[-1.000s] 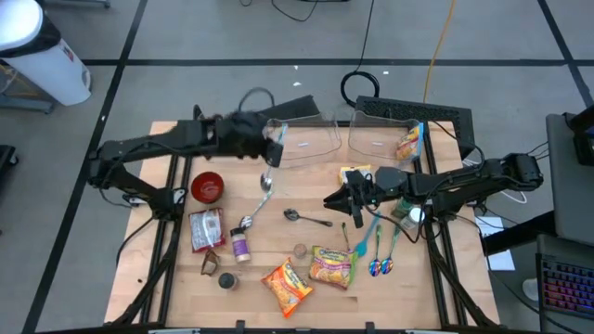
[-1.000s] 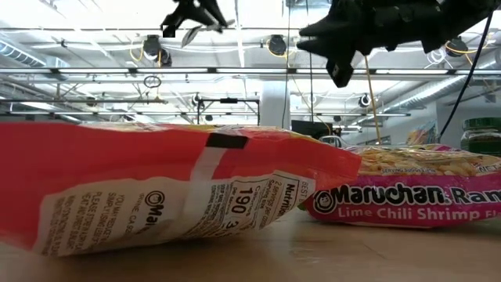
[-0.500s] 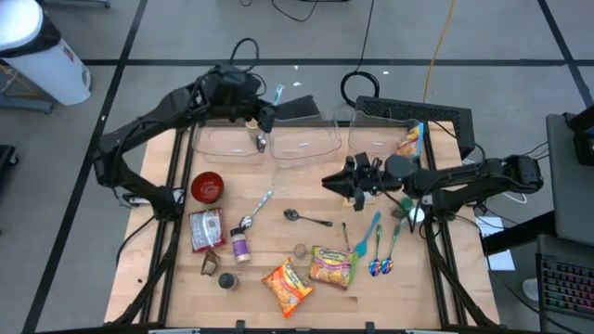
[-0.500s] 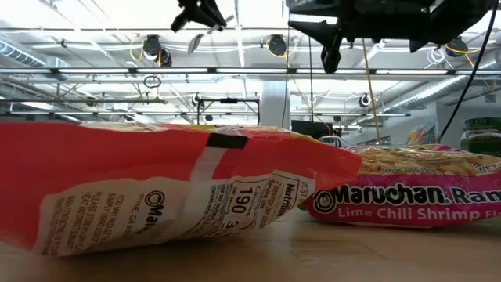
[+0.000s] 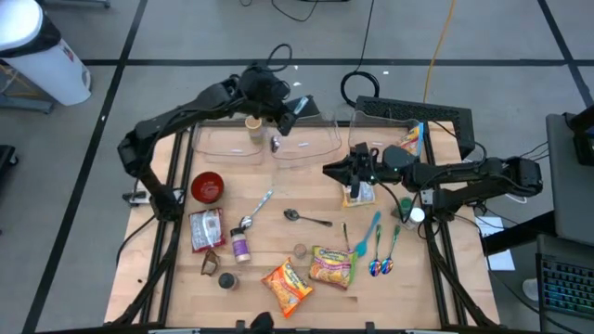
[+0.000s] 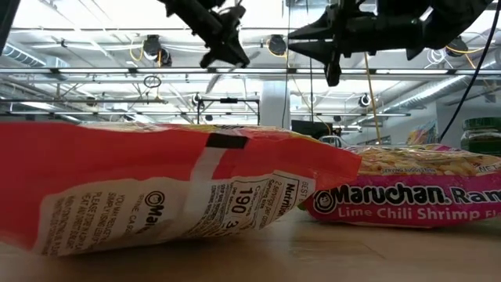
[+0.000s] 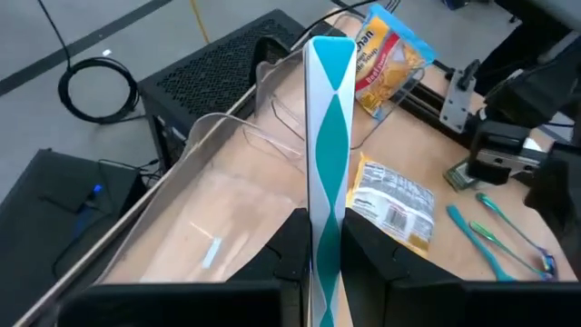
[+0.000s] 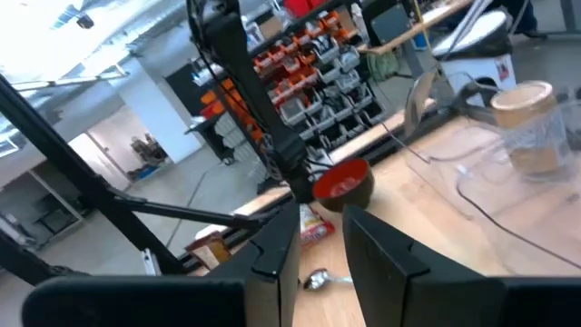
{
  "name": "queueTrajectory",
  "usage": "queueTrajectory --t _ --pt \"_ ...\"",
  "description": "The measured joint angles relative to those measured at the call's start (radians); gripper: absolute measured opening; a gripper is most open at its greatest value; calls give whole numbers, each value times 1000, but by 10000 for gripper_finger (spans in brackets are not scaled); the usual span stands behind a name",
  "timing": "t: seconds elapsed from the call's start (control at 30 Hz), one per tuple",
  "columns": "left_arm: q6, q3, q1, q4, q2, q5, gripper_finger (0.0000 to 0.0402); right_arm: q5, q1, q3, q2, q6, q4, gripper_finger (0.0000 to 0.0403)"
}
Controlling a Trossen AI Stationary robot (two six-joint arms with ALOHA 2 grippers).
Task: Pick & Place Food Item
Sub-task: Put the right blue patterned spoon into the middle transparent bin
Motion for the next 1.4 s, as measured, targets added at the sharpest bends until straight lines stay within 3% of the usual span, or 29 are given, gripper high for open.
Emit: queueTrajectory --t 0.2,0.63,1.4 --pt "70 63 29 -26 88 1 39 0 -24 0 0 0 -79 77" --pt "295 518 29 -319 424 -28 39 1 -64 0 0 14 -191 77" --pt "383 536 -22 -353 624 -81 39 8 -74 0 0 100 -304 77"
